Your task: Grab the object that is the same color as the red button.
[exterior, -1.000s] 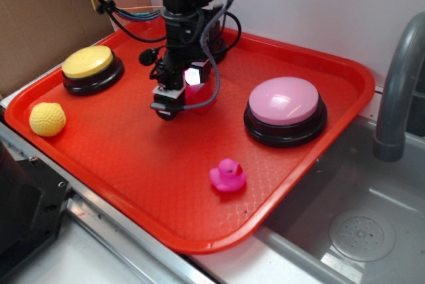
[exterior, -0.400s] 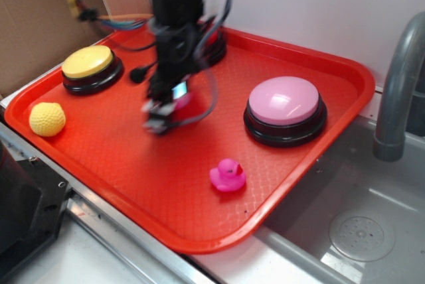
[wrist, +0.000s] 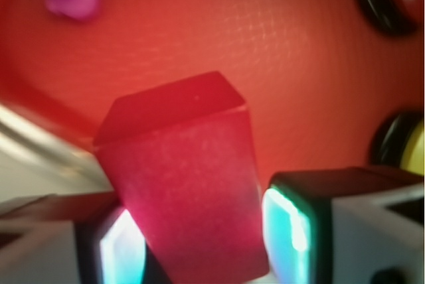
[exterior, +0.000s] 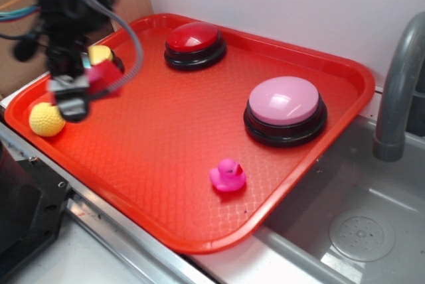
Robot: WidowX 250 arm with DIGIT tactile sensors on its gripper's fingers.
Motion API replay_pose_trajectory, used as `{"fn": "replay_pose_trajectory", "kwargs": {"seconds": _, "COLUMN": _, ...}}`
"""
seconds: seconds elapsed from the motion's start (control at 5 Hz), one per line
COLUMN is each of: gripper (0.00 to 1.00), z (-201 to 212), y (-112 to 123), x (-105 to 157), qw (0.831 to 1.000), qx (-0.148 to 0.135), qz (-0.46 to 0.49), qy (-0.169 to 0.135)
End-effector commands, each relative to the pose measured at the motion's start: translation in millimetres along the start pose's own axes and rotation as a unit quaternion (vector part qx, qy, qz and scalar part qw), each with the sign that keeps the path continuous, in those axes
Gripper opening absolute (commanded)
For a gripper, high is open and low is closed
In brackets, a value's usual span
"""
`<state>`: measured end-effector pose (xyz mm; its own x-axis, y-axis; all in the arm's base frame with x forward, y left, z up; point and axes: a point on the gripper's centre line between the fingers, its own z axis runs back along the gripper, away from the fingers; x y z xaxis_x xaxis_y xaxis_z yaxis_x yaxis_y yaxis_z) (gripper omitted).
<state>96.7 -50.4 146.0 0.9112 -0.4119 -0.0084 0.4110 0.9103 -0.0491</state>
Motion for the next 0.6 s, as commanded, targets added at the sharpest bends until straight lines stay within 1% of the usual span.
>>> {"fn": "replay_pose_trajectory", "kwargs": {"seconds": 0.0, "gripper": 0.0, "z": 110.6, "y": -35.4, "x": -15.8, "qw": 0.983, "qx": -0.042, "qz": 0.176, "qy": -0.044}}
{"fn": "replay_pose_trajectory", "kwargs": {"seconds": 0.2, "gripper": 0.0, "z": 160.3, "y": -35.1, "x": -12.0, "qw": 0.983, "qx": -0.034, "qz": 0.177, "qy": -0.038}}
{"fn": "replay_pose_trajectory", "kwargs": {"seconds": 0.4, "gripper": 0.0, "z": 169.7, "y": -34.8, "x": -7.1, "qw": 0.984, "qx": -0.027, "qz": 0.173, "qy": -0.035}}
